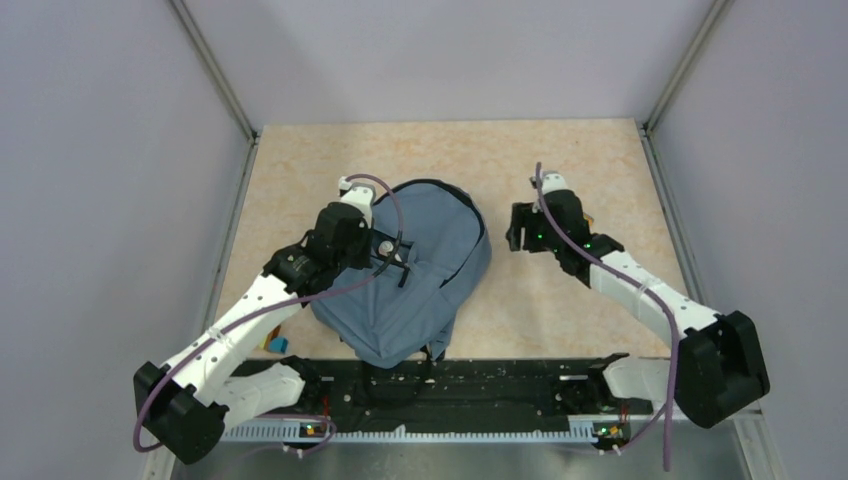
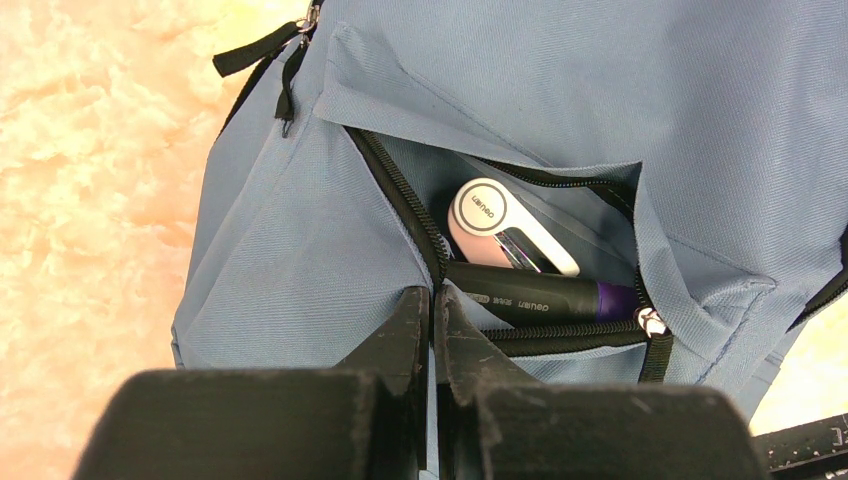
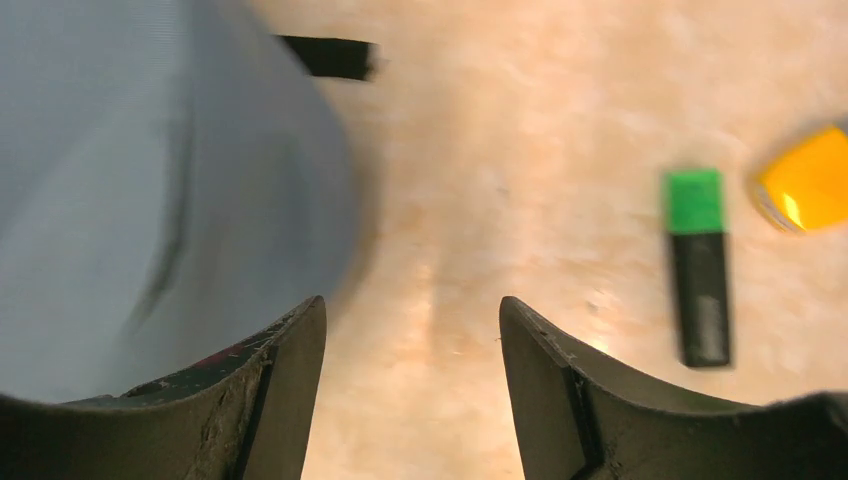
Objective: Pack the student bag
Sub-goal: Place the stationery in the student bag, then pick up the stationery from the center of the board.
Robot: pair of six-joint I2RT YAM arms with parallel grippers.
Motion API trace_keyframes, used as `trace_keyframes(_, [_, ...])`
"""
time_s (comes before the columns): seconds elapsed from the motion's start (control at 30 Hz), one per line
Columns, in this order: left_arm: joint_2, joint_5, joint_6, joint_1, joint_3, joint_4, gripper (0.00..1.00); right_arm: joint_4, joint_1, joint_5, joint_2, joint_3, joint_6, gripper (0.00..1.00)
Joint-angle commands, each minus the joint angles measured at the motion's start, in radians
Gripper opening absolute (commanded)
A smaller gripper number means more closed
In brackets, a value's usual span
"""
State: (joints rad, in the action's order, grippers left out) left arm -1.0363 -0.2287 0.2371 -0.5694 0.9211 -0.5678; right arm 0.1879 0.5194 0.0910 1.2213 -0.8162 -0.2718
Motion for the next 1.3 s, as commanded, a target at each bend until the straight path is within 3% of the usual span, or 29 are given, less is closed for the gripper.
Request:
trace_keyframes(0.0, [0.02, -0.049, -0.007, 0.014, 0.0, 0.068, 0.0, 0.036, -0.163, -0.022, 0.011, 0.041, -0.013, 0.63])
trace_keyframes(0.13, [0.022, -0.048, -0.009, 0.013, 0.001, 0.068, 0.0, 0.02, -0.283, -0.031, 0.064, 0.054, -0.006, 0.64])
trace_keyframes(0.47, [0.02, -0.043, -0.009, 0.013, 0.001, 0.068, 0.0, 0.01, -0.449, -0.027, 0.246, 0.006, 0.025, 0.7])
trace_keyframes(0.83, [0.021, -0.039, -0.009, 0.013, 0.002, 0.068, 0.0, 0.001, -0.466, -0.05, 0.325, -0.009, 0.035, 0.75])
trace_keyframes(1.27, [0.025, -0.043, -0.009, 0.014, 0.001, 0.067, 0.0, 0.0, -0.462, -0.212, 0.239, 0.04, 0.039, 0.63])
